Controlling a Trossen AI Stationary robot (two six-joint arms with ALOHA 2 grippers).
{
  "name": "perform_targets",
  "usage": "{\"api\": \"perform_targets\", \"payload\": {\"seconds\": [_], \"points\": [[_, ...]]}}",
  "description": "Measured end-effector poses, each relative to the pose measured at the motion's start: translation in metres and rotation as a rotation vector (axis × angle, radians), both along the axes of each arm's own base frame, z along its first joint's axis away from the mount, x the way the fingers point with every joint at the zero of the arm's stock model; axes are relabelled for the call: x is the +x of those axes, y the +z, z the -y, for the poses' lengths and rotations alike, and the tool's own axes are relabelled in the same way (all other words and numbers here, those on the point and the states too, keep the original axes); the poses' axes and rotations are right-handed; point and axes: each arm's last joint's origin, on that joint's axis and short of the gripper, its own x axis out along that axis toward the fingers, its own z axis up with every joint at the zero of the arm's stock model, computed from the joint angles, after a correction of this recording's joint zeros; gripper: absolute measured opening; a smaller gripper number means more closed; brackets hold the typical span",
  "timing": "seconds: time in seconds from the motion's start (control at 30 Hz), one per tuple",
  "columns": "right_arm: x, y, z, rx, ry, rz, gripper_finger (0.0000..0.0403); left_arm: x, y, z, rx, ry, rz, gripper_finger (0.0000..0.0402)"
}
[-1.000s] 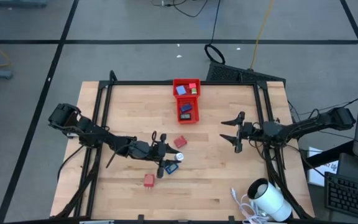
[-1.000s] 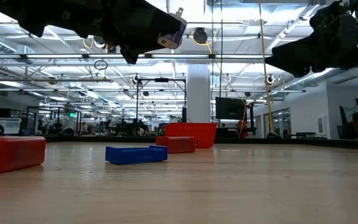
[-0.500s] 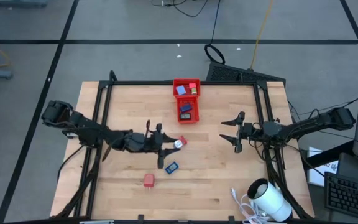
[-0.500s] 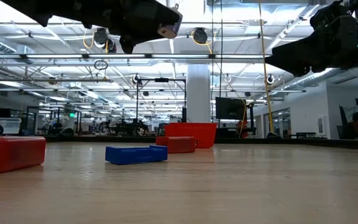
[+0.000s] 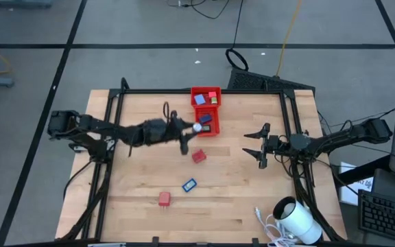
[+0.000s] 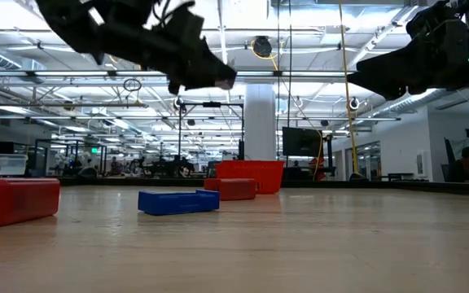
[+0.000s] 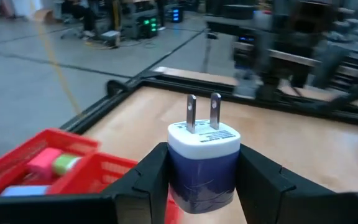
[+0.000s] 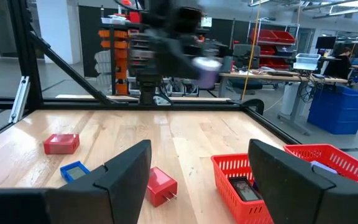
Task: Pick & Place Office items
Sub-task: Put the purple charger adapter into the top red bin
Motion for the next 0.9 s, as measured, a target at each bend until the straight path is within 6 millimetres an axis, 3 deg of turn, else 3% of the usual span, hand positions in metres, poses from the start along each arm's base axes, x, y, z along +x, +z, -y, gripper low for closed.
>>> {"api": "perform_targets", "payload": {"seconds": [0.27,0.43,0.73,0.9], "points": [[0.0,0.0,0.0,0.0,0.0,0.0,0.0261,-0.008,-0.009,-0.075,-0.111,0.169,0.005,0.0146],[0.0,0.0,0.0,0.0,0.0,0.0,0.0259,0.004,-0.008,-0.116,-0.188,0.204,-0.028,0.0146],[0.0,0.0,0.0,0.0,0.0,0.0,0.0263,0.033,-0.032,-0.173,-0.316,0.335,-0.135,0.0146],[0.0,0.0,0.0,0.0,0.0,0.0,0.026,0.04,-0.048,-0.19,-0.411,0.372,-0.131,0.0145]]}}
